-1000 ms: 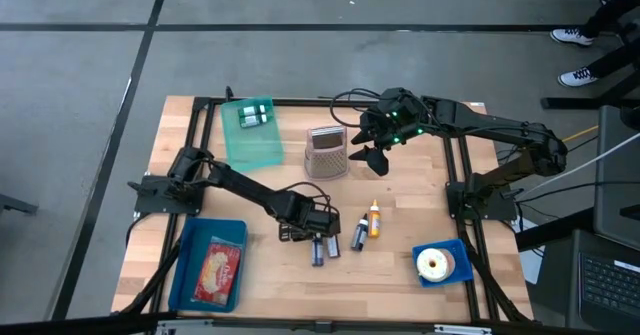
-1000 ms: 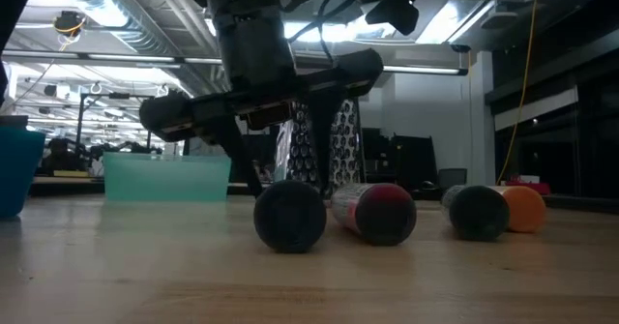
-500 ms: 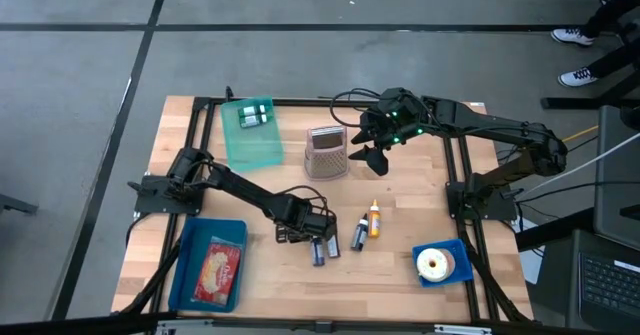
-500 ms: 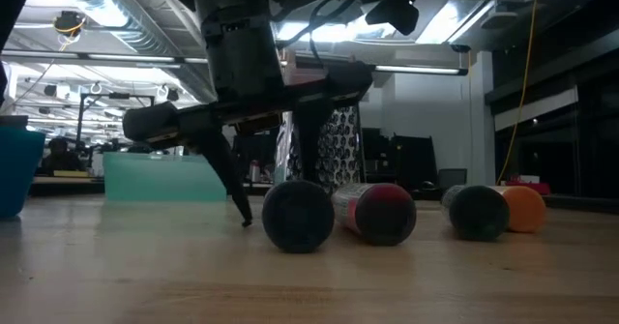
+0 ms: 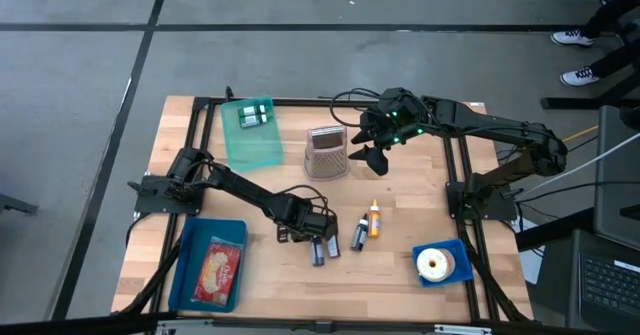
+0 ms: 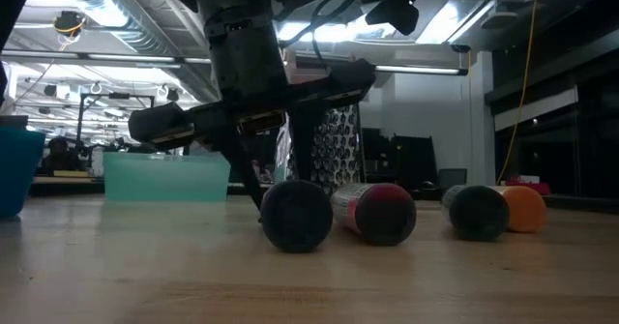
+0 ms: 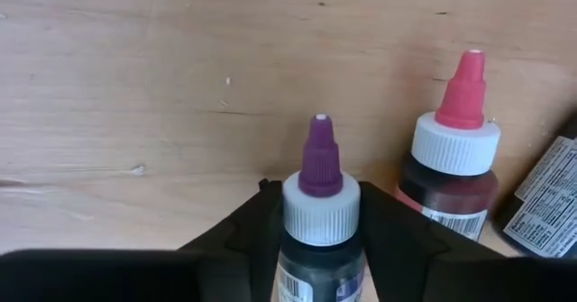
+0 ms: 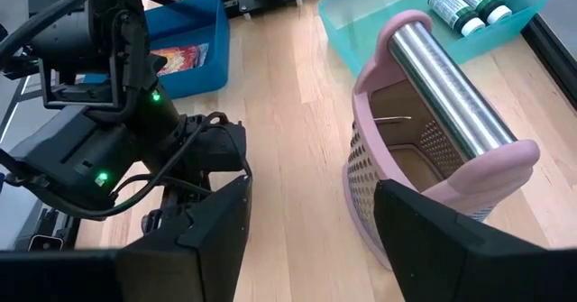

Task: Pick & Place Food Item
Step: Put the violet food coloring into the green bin

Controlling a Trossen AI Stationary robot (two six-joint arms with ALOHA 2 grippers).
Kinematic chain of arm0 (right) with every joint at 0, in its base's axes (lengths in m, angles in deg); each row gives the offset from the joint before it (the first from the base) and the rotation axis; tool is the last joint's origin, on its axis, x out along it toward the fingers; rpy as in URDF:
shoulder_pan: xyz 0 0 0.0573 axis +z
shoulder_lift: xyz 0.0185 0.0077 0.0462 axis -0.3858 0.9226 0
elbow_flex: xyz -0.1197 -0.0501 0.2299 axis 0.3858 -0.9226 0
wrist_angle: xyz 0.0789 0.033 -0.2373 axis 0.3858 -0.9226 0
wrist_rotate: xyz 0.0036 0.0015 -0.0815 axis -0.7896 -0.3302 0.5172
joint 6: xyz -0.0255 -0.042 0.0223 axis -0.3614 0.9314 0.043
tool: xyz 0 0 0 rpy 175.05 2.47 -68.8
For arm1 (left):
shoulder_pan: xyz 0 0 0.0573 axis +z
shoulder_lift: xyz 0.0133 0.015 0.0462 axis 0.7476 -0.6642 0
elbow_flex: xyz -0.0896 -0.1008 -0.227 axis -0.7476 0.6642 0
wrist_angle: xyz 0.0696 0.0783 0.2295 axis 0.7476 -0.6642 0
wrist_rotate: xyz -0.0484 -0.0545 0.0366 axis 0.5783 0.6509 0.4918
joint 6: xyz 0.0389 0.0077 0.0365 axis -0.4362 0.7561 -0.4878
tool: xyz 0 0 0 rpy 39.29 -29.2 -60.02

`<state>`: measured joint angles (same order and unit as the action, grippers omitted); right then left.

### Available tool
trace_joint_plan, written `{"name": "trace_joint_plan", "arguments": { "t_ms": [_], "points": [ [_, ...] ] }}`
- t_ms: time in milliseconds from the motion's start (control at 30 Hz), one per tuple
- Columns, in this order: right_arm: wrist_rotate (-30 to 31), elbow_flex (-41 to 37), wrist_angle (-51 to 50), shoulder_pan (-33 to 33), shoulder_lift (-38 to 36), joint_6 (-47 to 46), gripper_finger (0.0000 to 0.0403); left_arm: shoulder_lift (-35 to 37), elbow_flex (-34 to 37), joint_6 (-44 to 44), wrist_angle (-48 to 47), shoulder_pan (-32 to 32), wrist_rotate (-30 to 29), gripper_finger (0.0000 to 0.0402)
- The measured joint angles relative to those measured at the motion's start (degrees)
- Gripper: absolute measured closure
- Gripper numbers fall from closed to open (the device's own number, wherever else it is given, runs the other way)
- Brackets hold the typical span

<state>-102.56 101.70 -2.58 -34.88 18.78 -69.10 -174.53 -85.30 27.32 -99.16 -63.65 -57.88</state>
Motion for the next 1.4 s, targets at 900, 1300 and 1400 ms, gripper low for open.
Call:
{"name": "trace_joint_plan", "arguments": {
  "t_ms": [900, 1300, 1400],
  "points": [
    [1.62, -0.02, 1.56, -0.09, 0.00, -2.89, 0.0171, 17.42, 0.02, -23.17, -15.85, 4.26, -23.04, 0.0293],
    [5.98, 0.00, 3.84, -0.26, 0.00, -7.87, 0.0171, 38.35, 0.00, -60.89, -37.41, 18.62, -27.82, 0.0293],
    [7.41, -0.02, 4.63, -0.28, 0.00, -9.21, 0.0171, 41.62, 0.00, -76.39, -37.53, 25.35, -26.81, 0.0293]
  ]
}}
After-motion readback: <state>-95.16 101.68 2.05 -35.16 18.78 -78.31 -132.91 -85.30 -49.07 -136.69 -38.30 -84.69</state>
